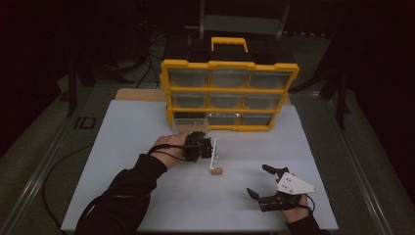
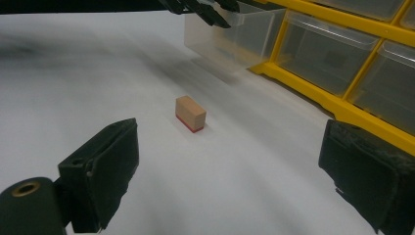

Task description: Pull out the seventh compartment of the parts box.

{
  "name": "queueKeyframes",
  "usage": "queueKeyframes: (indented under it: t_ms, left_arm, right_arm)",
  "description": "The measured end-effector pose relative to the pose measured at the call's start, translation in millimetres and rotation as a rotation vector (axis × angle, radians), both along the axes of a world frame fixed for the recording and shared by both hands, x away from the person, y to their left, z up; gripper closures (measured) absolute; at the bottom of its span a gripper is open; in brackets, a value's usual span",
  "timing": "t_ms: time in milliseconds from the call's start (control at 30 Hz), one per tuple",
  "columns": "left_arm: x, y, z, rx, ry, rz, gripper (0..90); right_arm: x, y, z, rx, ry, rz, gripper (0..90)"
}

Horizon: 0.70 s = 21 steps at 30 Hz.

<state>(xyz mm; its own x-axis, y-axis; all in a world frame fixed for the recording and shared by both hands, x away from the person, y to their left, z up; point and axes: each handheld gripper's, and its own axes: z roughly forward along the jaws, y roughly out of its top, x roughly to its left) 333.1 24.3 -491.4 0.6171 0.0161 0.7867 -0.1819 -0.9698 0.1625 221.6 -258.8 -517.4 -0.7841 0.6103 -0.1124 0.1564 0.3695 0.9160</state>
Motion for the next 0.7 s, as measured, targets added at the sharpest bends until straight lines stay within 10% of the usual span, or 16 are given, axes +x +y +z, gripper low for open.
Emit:
queueKeyframes:
  t_ms: [267,700]
  left_arm:
    - [4.6,6.2,6.2,-0.021,0.055,-0.009,73.3]
    - [20.0,58.4,55.0,-0.594,0.407,0.047,21.9]
  right_arm:
    - [-0.1,-0.6,0.1,0.004,0.001,0.001,8.2]
    - [0.0,-0.8,0.3,0.004,-0.001,-0.001,8.2]
